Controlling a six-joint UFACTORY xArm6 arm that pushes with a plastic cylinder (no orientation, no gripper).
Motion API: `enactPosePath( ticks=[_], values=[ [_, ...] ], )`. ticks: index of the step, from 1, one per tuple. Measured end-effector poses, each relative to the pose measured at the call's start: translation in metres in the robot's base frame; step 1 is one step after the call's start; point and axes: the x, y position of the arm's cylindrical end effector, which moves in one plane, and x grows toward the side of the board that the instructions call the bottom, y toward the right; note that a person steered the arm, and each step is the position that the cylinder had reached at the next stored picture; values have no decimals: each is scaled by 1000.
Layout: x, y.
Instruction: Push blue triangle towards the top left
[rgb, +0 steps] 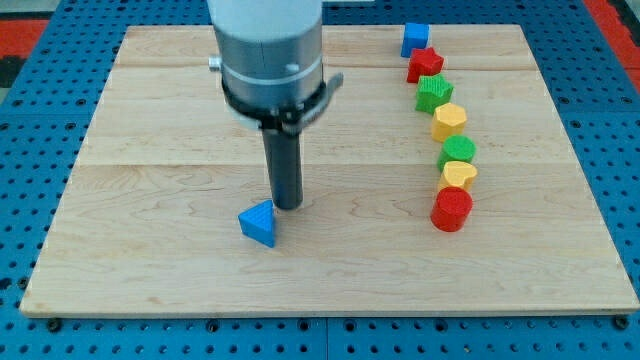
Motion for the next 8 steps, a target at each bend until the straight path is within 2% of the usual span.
enactPosePath(
  ticks=[1,2,3,4,5,6,7,8],
  values=[
    [-2,36],
    [35,64],
    [87,58],
    [107,14],
    [60,-19],
    [-3,0],
    [-37,-8],
    [21,-6]
  ],
)
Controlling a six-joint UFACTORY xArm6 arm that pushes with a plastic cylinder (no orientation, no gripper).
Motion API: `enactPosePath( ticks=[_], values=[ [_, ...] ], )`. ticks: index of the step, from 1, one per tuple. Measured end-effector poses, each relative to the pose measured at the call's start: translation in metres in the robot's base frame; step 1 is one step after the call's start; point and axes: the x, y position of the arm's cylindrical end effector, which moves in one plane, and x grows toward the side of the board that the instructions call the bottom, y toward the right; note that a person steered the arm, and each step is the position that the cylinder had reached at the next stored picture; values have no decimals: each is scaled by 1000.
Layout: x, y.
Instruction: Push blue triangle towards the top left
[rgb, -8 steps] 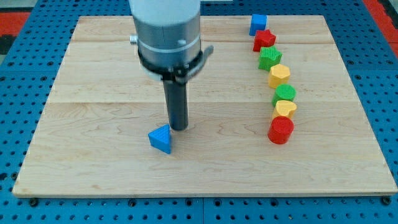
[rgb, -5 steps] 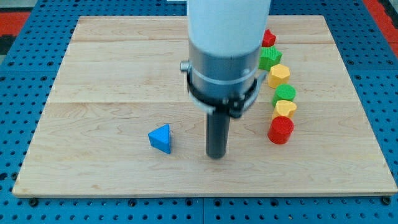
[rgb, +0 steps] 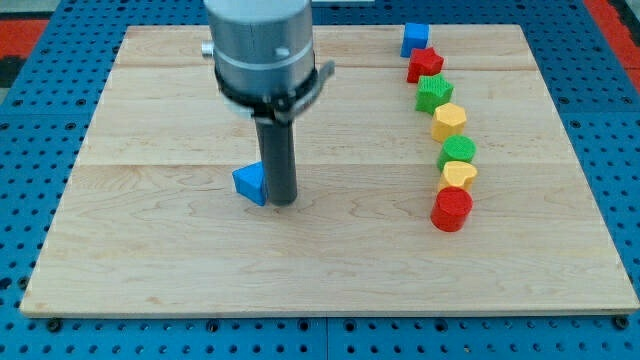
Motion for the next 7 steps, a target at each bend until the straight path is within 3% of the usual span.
enactPosePath(
  ticks=[1,3,4,5,7],
  values=[
    [-13,-61],
    [-148,-42],
    [-181,-35],
    [-165,-52],
    [-222,-118]
  ],
)
